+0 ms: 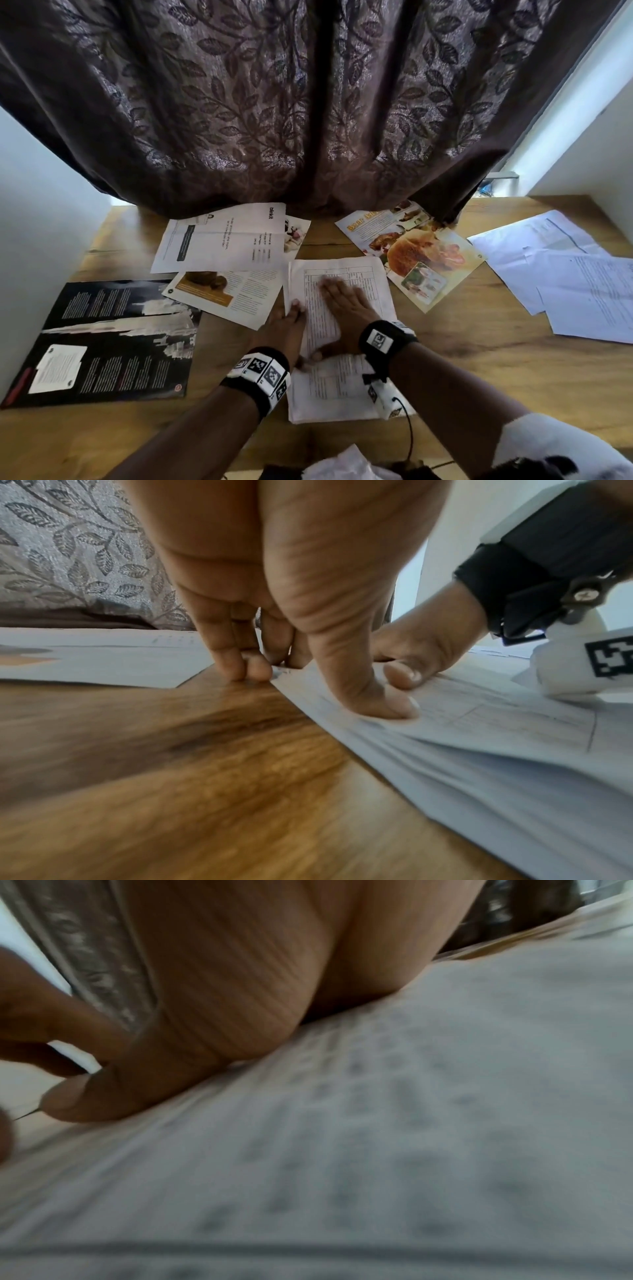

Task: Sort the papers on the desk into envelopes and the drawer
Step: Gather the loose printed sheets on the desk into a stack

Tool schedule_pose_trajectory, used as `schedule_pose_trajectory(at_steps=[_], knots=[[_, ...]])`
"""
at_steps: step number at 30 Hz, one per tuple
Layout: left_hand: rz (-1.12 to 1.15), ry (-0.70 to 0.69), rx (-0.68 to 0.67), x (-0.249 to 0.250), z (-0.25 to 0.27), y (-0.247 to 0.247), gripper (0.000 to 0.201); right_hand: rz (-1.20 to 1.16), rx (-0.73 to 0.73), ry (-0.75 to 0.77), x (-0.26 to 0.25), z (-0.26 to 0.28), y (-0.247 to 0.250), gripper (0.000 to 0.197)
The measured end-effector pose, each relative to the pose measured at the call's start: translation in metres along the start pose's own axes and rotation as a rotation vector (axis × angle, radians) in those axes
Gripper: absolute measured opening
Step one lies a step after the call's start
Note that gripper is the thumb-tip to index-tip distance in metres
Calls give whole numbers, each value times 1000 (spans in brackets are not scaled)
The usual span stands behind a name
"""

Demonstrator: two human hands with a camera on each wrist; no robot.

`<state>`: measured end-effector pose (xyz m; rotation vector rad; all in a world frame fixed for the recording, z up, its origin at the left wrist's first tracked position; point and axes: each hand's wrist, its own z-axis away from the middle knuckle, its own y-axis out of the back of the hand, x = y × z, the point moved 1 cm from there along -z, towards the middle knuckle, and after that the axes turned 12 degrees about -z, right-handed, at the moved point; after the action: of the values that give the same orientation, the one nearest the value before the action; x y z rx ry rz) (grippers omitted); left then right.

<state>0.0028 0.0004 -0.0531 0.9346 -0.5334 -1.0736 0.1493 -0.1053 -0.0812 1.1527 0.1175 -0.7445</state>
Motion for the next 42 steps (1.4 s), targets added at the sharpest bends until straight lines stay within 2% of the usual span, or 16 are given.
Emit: schedule_pose_trajectory(at_steps=[6,14,17,22,24,26,29,32,37,40,42], knots=[[-10,-26,-17,-2,-1,-1,124,-10,5,-143,54,33,11,152],[-196,-39,-92,8,13,-2,159,12,-28,-106,78,90,5,147],[-235,-45,-84,11,16,4,161,26,-40,-99,81,99,4,148],[-177,-60,-103,8,17,9,160,8,-14,-80,84,99,4,145],[-150,-34,-105,5,15,15,154,-32,-8,-70,85,99,8,139],[-146,4,-25,9,11,29,144,-168,41,-77,94,104,15,131],[-119,5,195,21,4,54,124,-374,253,-80,109,121,32,116],[-10,-52,366,58,-18,77,99,-425,446,-103,151,153,55,83],[82,-222,463,162,-61,119,68,-452,686,-422,270,216,89,73],[120,-292,434,228,-80,143,58,-432,659,-627,339,255,95,72],[183,-378,466,269,-102,151,58,-409,615,-724,374,277,95,75]])
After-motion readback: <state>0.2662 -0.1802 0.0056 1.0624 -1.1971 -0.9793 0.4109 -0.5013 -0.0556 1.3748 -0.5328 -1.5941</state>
